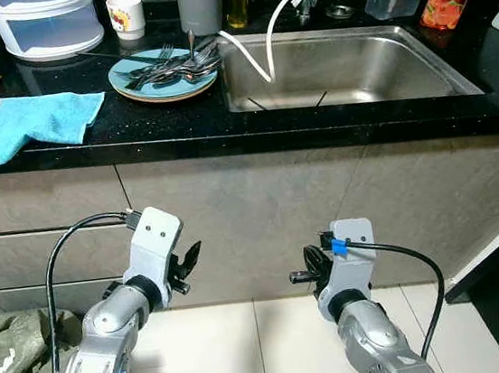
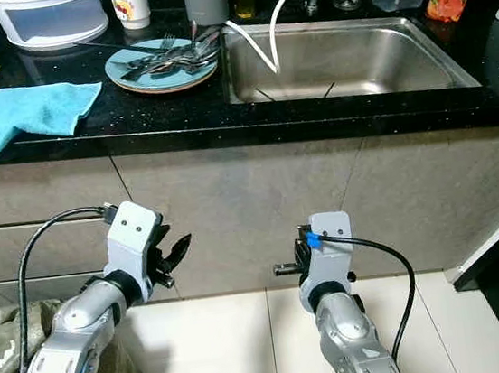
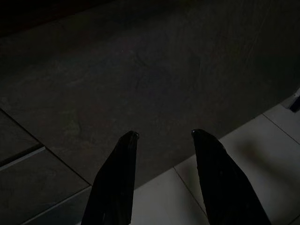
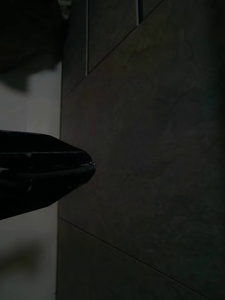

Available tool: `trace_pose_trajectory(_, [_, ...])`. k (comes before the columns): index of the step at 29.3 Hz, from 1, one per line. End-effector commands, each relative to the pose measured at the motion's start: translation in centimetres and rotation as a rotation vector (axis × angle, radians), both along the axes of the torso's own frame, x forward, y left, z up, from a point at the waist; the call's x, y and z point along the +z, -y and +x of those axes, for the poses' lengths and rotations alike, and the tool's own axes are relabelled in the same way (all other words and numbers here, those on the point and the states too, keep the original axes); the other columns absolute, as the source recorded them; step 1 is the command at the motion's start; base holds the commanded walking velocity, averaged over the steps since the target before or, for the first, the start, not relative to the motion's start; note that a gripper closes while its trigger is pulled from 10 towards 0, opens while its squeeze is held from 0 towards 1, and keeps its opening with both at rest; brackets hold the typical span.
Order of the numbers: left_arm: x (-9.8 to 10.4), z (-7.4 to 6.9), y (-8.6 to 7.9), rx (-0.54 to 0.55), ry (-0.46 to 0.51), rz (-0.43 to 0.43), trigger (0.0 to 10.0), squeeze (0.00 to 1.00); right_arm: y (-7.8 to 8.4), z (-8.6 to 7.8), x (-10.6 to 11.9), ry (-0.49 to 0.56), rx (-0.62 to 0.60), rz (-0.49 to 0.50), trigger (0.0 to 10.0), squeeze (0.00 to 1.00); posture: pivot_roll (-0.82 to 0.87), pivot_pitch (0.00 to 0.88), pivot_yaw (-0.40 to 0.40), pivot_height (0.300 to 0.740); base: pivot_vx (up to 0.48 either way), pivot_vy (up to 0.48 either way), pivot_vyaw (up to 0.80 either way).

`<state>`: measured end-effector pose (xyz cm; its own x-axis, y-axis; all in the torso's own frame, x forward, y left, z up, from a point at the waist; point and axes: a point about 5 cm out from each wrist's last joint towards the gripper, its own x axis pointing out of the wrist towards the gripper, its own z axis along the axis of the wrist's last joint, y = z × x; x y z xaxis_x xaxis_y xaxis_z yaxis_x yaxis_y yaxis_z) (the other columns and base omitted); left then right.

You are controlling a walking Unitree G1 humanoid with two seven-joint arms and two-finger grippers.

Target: Kitchen organization

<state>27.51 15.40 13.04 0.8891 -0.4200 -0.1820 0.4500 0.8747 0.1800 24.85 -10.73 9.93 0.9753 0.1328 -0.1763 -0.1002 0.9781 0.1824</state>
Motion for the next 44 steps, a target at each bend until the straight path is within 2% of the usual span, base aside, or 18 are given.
trace_pose_trajectory(1, [-0.5, -0.1, -0.3, 0.003, -0.024, 0.010, 10.0, 0.00, -0.7, -0.1, -0.2, -0.019, 0.009, 0.028, 10.0, 0.00, 0.23, 0.067, -0.036, 0.740, 0.000, 0.000, 0.00])
trace_pose_trajectory(4, [-0.5, 0.2, -0.7, 0.034, -0.029, 0.010, 10.0, 0.00, -0.8, 0.2, -0.2, -0.014, 0.003, 0.034, 10.0, 0.00, 0.23, 0.052, -0.041, 0.740, 0.000, 0.000, 0.00])
trace_pose_trajectory(9, [1.1, 1.0, -1.4, 0.142, -0.008, -0.044, 10.0, 0.00, 0.7, 0.9, 1.5, 0.040, -0.071, 0.024, 10.0, 0.00, 0.23, 0.045, -0.037, 0.740, 0.000, 0.000, 0.00])
trace_pose_trajectory(10, [2.4, 1.5, -1.2, 0.172, 0.018, -0.096, 10.0, 0.00, 1.7, 1.7, 3.2, 0.085, -0.115, 0.017, 10.0, 0.00, 0.23, 0.041, -0.037, 0.740, 0.000, 0.000, 0.00])
trace_pose_trajectory(12, [3.0, 1.6, -0.9, 0.173, 0.040, -0.122, 10.0, 0.00, 2.1, 2.0, 4.1, 0.110, -0.132, 0.016, 10.0, 0.00, 0.22, 0.038, -0.034, 0.740, 0.000, 0.000, 0.00])
trace_pose_trajectory(13, [3.2, 1.5, -0.7, 0.211, 0.024, -0.185, 10.0, 0.00, 2.7, 2.4, 5.4, 0.149, -0.149, 0.019, 10.0, 0.00, 0.21, 0.038, -0.034, 0.740, 0.000, 0.000, 0.00])
trace_pose_trajectory(14, [4.0, 1.5, -0.2, 0.220, 0.071, -0.188, 10.0, 0.00, 3.3, 2.6, 6.7, 0.194, -0.159, 0.020, 10.0, 0.00, 0.21, 0.036, -0.041, 0.740, 0.000, 0.000, 0.00])
trace_pose_trajectory(16, [5.2, 1.4, 0.3, 0.221, 0.176, -0.138, 10.0, 0.00, 3.9, 2.8, 8.2, 0.262, -0.167, 0.016, 10.0, 0.00, 0.21, 0.035, -0.043, 0.740, 0.000, 0.000, 0.00])
trace_pose_trajectory(17, [5.2, 1.4, 0.3, 0.221, 0.176, -0.138, 10.0, 0.00, 3.9, 2.8, 8.2, 0.262, -0.167, 0.016, 10.0, 0.00, 0.21, 0.035, -0.043, 0.740, 0.000, 0.000, 0.00])
trace_pose_trajectory(18, [5.9, 1.4, 0.6, 0.208, 0.240, -0.091, 10.0, 0.00, 4.0, 2.7, 8.6, 0.289, -0.166, 0.012, 10.0, 0.00, 0.21, 0.035, -0.043, 0.740, 0.000, 0.000, 0.00])
trace_pose_trajectory(23, [10.2, 1.2, 2.6, 0.130, 0.462, -0.029, 10.0, 0.00, 4.2, 2.4, 10.1, 0.399, -0.189, -0.027, 10.0, 0.00, 0.21, 0.036, -0.037, 0.740, 0.000, 0.000, 0.00])
trace_pose_trajectory(27, [10.3, 1.2, 2.7, 0.120, 0.486, 0.020, 10.0, 0.00, 4.1, 2.5, 10.7, 0.423, -0.180, -0.033, 10.0, 0.00, 0.20, 0.036, -0.028, 0.740, 0.000, 0.000, 0.00])
trace_pose_trajectory(30, [10.0, 1.4, 1.9, 0.191, 0.488, 0.050, 10.0, 0.00, 4.0, 2.5, 11.0, 0.428, -0.172, -0.043, 10.0, 0.00, 0.19, 0.036, -0.023, 0.740, 0.000, 0.000, 0.00])
trace_pose_trajectory(31, [10.2, 1.6, 1.5, 0.234, 0.475, 0.023, 10.0, 0.00, 4.1, 2.5, 11.1, 0.432, -0.171, -0.037, 10.0, 0.00, 0.19, 0.036, -0.023, 0.740, 0.000, 0.000, 0.00])
trace_pose_trajectory(33, [10.3, 1.8, 1.4, 0.244, 0.458, -0.002, 10.0, 0.00, 4.1, 2.6, 11.2, 0.438, -0.173, -0.035, 10.0, 0.00, 0.20, 0.036, -0.024, 0.740, 0.000, 0.000, 0.00])
trace_pose_trajectory(38, [11.1, 2.5, 1.8, 0.244, 0.472, -0.044, 10.0, 0.00, 4.4, 2.8, 11.9, 0.468, -0.201, -0.004, 10.0, 0.00, 0.19, 0.033, -0.028, 0.740, 0.000, 0.000, 0.00])
trace_pose_trajectory(44, [11.3, 2.4, 2.4, 0.223, 0.492, -0.054, 10.0, 0.00, 4.8, 2.9, 12.6, 0.495, -0.219, 0.011, 10.0, 0.00, 0.19, 0.034, -0.032, 0.740, 0.000, 0.000, 0.00])
